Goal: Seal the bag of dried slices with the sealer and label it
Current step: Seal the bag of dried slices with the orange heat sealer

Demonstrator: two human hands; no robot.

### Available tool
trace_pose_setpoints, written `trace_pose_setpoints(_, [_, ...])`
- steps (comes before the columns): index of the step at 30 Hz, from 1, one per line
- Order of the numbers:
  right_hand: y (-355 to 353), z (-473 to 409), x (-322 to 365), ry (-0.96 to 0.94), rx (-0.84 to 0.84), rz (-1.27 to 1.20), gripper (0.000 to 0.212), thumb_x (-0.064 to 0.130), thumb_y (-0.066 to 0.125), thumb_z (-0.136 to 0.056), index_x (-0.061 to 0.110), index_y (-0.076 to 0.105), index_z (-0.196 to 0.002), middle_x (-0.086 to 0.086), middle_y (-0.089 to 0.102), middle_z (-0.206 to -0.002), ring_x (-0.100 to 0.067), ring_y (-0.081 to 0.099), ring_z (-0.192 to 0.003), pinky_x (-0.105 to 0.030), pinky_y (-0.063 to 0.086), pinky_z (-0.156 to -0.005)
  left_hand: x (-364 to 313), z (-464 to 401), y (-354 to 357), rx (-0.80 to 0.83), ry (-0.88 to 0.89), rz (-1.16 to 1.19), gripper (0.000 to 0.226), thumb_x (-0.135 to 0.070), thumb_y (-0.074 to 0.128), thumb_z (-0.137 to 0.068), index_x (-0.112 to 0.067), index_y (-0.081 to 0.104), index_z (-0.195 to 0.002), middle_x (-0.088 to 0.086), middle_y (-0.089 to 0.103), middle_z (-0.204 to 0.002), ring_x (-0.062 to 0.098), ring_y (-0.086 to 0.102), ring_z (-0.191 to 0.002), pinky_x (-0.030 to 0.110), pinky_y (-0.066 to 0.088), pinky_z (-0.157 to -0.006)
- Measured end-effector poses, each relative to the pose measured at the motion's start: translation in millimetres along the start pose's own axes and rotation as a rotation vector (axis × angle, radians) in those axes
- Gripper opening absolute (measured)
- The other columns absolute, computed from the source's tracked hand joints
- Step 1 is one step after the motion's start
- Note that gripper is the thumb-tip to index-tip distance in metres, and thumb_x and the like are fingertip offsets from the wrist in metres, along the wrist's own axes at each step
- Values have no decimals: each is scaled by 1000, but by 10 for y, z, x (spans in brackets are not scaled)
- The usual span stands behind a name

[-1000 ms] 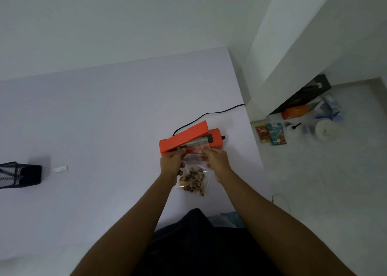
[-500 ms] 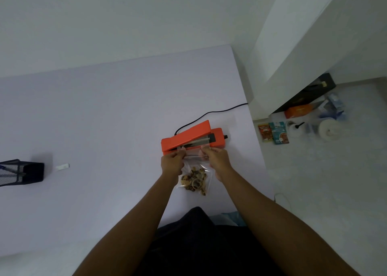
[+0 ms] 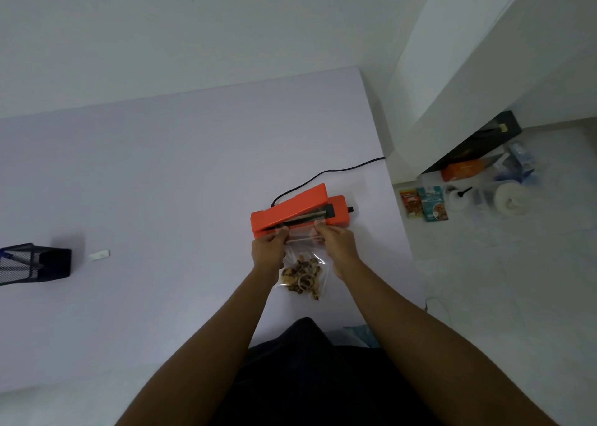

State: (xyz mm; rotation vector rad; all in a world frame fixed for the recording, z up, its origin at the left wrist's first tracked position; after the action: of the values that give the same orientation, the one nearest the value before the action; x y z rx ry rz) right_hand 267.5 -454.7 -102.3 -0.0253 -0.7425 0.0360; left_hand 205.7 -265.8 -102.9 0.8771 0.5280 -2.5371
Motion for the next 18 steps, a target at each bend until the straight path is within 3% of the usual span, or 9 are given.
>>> trace_pose_setpoints(7, [-12, 6, -14, 0, -8, -24, 16, 21, 68, -93, 6, 74, -90, -2, 72, -83, -11, 66, -75, -16, 48, -60, -30, 15, -20, -8, 19, 5, 17, -28, 67, -91, -15, 65, -82, 3, 57, -71, 15, 50, -59, 25, 40, -48])
trace_pose_setpoints(10, [-19, -10, -33, -9, -8, -47, 11, 22, 72, -90, 15, 74, -82, -4, 73, -88, -19, 68, -82, -27, 57, -73, -57, 35, -24, -2, 29, 19, 19, -29, 67, -92, -15, 66, -79, 0, 55, -67, 14, 49, -58, 24, 40, -51])
trace_pose_setpoints(13, [-26, -33, -75, 12, -11, -98, 8, 21, 75, -87, 17, 76, -80, -1, 75, -85, -22, 65, -85, -37, 54, -85, -56, 51, -12, 20, 9, 49, 21, -28, 67, -92, -16, 65, -75, -1, 52, -65, 14, 45, -57, 24, 36, -49])
trace_pose_setpoints(18, [-50, -37, -105, 29, -22, -147, 8, 22, 73, -88, 16, 77, -84, -5, 76, -92, -19, 63, -87, -33, 50, -80, -67, 78, 20, 24, -1, 57, 19, -29, 65, -93, -17, 65, -78, 0, 53, -69, 16, 46, -62, 24, 35, -49])
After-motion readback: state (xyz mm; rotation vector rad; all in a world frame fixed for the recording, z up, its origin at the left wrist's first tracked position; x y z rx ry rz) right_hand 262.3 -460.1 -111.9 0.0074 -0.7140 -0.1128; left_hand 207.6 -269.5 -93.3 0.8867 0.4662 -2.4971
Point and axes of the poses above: each hand's wrist, its own z-axis away from the middle knuckle, its own y-axis out of the palm, x = y × z, the point moved 10 cm from there along -z, towards the middle knuckle
